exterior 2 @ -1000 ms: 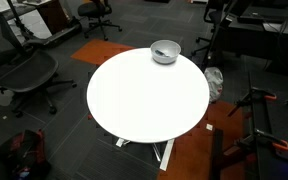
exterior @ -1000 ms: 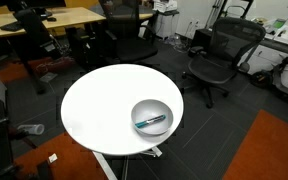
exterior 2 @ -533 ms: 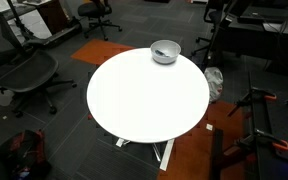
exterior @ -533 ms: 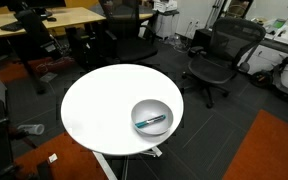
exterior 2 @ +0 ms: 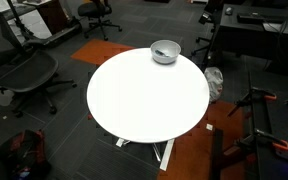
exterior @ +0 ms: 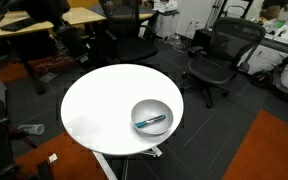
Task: Remove the marker from the bowl and put it on the table
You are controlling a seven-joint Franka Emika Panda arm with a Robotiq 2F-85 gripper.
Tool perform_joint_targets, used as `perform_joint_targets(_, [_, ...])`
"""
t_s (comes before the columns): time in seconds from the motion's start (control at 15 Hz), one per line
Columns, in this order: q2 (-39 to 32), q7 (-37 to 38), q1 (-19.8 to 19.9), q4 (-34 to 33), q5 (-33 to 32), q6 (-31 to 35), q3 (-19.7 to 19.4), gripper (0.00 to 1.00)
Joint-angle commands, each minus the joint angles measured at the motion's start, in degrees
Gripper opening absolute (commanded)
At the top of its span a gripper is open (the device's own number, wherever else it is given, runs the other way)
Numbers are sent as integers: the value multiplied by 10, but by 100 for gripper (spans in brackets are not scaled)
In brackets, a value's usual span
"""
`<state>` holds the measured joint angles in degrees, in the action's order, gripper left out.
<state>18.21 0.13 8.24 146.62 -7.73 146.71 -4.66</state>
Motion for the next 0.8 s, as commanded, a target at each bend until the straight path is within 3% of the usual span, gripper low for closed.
perform_joint_targets(0.0, [-110,-8,10,-79,9,35,-23,100])
perform_joint_targets(0.27, [-222,-18,8,-158,32,70,-41,100])
perform_joint_targets(0.4, [-275,-51,10,-198,80,72,-41,100])
perform_joint_targets(0.6, [-339,-75,21,-249,115,51,-31,100])
perform_joint_targets(0.73, [-377,-67,24,-278,106,45,-33,100])
